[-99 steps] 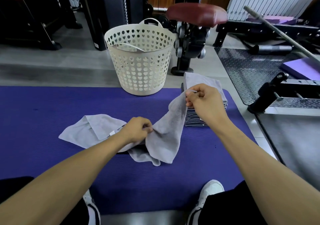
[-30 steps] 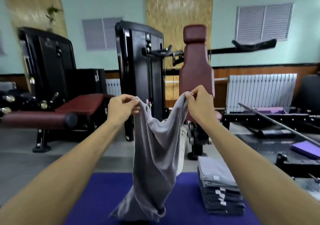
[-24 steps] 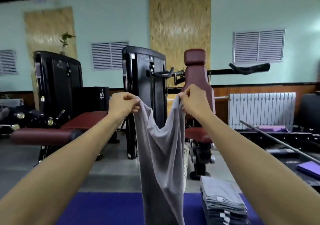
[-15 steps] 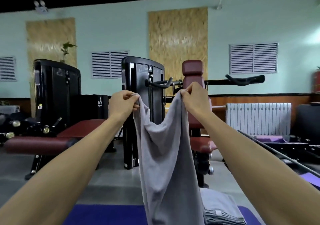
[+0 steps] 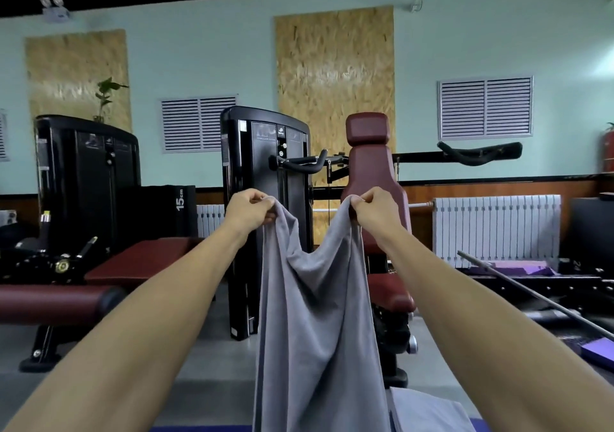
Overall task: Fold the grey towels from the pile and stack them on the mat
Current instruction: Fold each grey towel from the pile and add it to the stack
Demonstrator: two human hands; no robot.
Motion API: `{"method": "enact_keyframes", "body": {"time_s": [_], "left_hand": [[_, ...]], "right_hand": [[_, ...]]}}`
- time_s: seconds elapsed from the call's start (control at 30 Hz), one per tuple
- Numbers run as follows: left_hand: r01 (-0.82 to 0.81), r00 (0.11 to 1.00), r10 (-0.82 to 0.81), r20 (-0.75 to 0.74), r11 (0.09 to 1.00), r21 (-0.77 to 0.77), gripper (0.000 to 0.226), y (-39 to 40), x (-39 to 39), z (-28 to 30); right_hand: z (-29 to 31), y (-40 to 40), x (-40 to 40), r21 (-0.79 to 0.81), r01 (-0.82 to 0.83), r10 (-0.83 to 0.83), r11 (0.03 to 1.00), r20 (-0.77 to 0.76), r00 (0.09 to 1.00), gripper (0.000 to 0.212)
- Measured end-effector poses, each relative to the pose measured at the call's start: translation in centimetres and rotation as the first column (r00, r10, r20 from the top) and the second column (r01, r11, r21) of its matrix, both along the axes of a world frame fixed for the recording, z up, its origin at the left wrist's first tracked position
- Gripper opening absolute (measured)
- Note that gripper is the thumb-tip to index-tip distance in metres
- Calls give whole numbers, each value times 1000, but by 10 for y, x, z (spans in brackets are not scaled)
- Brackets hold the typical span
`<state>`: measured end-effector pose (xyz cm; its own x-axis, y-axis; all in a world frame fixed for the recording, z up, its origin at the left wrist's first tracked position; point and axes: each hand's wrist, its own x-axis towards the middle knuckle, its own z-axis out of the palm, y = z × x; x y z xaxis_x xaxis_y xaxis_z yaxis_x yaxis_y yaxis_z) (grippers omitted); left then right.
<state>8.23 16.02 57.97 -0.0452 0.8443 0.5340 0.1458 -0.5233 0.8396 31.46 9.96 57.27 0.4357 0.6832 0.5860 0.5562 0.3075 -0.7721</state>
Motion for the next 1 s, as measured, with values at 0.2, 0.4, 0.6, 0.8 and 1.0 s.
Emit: {"method": "enact_keyframes", "body": {"time_s": [0.2, 0.4, 0.6, 0.8, 1.0], "left_hand": [[-32, 997, 28, 79, 998, 49, 18, 70, 12, 31], [-66, 993, 56, 109, 993, 93, 17, 104, 9, 35], [-93, 994, 85, 74, 989, 115, 18, 96, -4, 18], [-134, 991, 135, 2, 985, 111, 19, 48, -13, -18], [-103, 980, 116, -160, 991, 90, 14, -24, -28, -63]], "right_hand": [[16, 58, 22, 78, -40, 45, 996, -67, 997, 16], [23, 86, 38, 88, -25, 31, 996, -79, 996, 13], [9, 84, 33, 70, -37, 43, 997, -85, 995, 14], [-19, 42, 19, 8, -12, 12, 1000, -20, 1000, 14], [-61, -30, 3, -61, -23, 27, 998, 75, 997, 18]]}}
